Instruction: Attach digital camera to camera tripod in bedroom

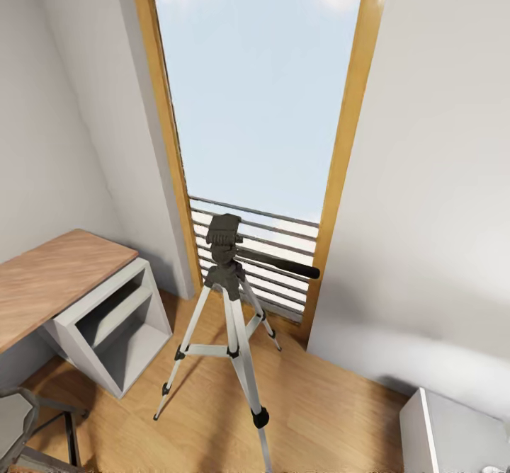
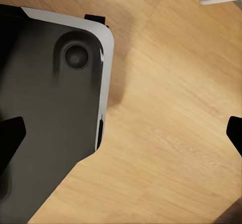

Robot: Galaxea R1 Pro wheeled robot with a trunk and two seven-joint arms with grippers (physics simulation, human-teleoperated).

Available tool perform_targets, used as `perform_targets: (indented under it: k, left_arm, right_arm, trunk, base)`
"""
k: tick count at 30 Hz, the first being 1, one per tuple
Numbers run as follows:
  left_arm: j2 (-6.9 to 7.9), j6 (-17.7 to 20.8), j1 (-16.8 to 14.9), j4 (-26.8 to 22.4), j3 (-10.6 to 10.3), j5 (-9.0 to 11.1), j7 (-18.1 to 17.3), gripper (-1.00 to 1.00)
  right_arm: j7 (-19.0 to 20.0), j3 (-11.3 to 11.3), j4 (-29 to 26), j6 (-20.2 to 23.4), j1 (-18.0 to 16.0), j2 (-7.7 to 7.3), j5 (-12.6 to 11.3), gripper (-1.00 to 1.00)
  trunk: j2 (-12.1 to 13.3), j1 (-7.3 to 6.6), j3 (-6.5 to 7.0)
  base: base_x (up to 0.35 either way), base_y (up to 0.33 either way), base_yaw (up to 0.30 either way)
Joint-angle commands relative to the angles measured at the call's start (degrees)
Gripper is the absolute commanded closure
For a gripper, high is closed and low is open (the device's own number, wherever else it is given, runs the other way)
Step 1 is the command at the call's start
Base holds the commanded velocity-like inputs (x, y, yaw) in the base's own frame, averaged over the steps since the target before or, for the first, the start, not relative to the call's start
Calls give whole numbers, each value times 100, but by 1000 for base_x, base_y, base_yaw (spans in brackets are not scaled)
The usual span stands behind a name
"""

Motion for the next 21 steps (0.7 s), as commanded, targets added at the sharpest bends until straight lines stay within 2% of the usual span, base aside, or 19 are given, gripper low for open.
perform_targets:
  k: [1, 12, 21]
  left_arm:
    - [-2, -9, -4, 0, -49, 39, 23, 100]
    - [-2, -15, -4, 0, -49, 39, 23, 100]
    - [-10, -20, -4, 0, -49, 39, 23, 100]
  right_arm:
    - [9, -9, 19, -35, -10, -3, 42, -100]
    - [9, -9, 19, -36, -13, -3, 42, -100]
    - [9, -9, 19, -43, -13, -4, 42, -100]
  trunk:
    - [-12, 3, -21]
    - [-12, 3, -116]
    - [-12, 3, -132]
  base:
    - [0, 0, 0]
    - [0, 0, 0]
    - [-53, 38, 0]
